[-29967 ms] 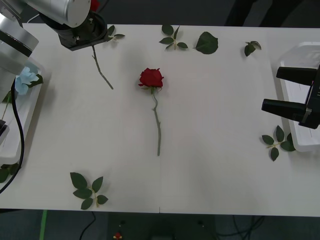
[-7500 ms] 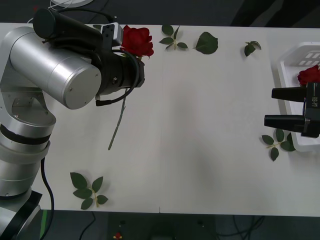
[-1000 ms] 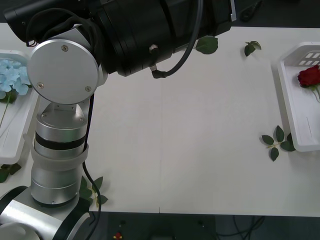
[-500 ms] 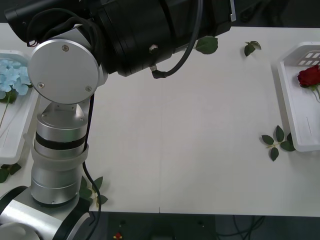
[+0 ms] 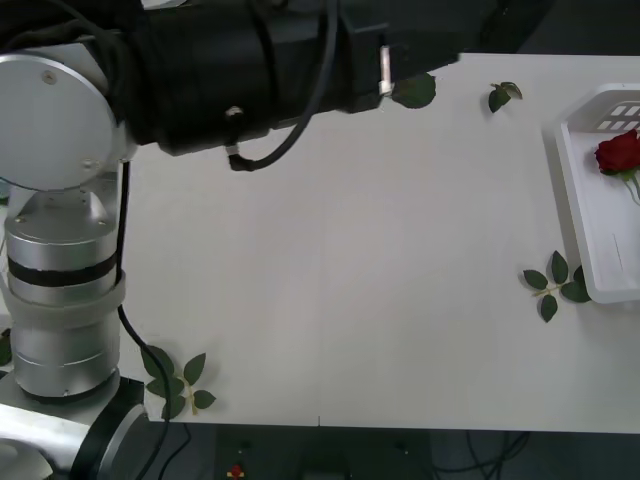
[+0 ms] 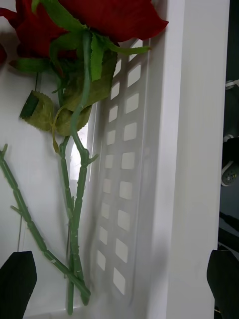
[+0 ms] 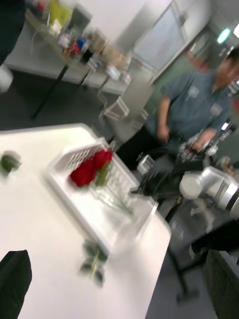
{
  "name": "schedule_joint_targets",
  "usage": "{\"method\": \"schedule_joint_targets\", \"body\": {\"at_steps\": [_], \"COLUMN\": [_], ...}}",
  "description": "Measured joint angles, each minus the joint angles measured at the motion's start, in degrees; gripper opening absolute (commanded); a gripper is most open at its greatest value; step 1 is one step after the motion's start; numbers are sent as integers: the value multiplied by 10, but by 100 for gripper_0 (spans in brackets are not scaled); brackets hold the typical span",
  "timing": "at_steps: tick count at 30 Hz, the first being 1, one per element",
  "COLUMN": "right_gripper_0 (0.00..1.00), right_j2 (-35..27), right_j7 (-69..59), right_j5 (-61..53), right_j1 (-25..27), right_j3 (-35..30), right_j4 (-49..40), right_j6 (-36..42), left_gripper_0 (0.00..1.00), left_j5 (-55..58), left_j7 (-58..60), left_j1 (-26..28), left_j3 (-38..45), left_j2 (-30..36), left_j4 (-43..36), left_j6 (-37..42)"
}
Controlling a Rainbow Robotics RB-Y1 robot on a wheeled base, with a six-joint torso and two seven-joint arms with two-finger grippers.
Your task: Place the red flowers into the right box and the blue flowers into the left box. If a person shows an open palm, hand one flower to the person first, then continue sorting.
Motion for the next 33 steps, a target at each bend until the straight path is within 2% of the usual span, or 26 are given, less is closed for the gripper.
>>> {"method": "schedule_joint_targets", "body": {"at_steps": [2, 5, 8, 10, 12, 14, 20, 24, 27, 30, 33], "right_gripper_0": [100, 100, 100, 100, 100, 100, 100, 100, 100, 100, 100], "right_j2": [0, 0, 0, 0, 0, 0, 6, 6, 8, 27, 60], "right_j7": [0, -1, -1, -1, -1, -1, -1, 29, 103, 172, 192], "right_j5": [-2, -23, -63, -80, -98, -127, -228, -306, -364, -392, -421], "right_j1": [0, 0, 0, 1, 7, 25, 133, 219, 274, 304, 309], "right_j3": [0, 0, 0, -4, -23, -68, -235, -302, -333, -353, -361], "right_j4": [-2, -9, -28, -49, -82, -131, -306, -420, -495, -558, -599], "right_j6": [0, 0, 0, 7, 50, 116, 196, 198, 198, 205, 240], "left_gripper_0": [100, 100, 100, 100, 100, 100, 100, 100, 100, 100, 100], "left_j5": [16, 34, 33, 21, -11, -55, -151, -200, -223, -229, -231], "left_j7": [0, -4, -53, -120, -193, -278, -459, -508, -543, -564, -566], "left_j1": [-12, -27, -32, -32, -32, -30, 18, 68, 96, 105, 105], "left_j3": [73, 176, 242, 262, 270, 273, 268, 245, 228, 224, 224], "left_j2": [0, 0, 3, 8, 14, 21, 45, 63, 70, 70, 70], "left_j4": [-5, -7, -8, -8, -8, -8, -8, -9, -9, -9, -9], "left_j6": [122, 228, 317, 322, 322, 322, 323, 320, 301, 297, 297]}}
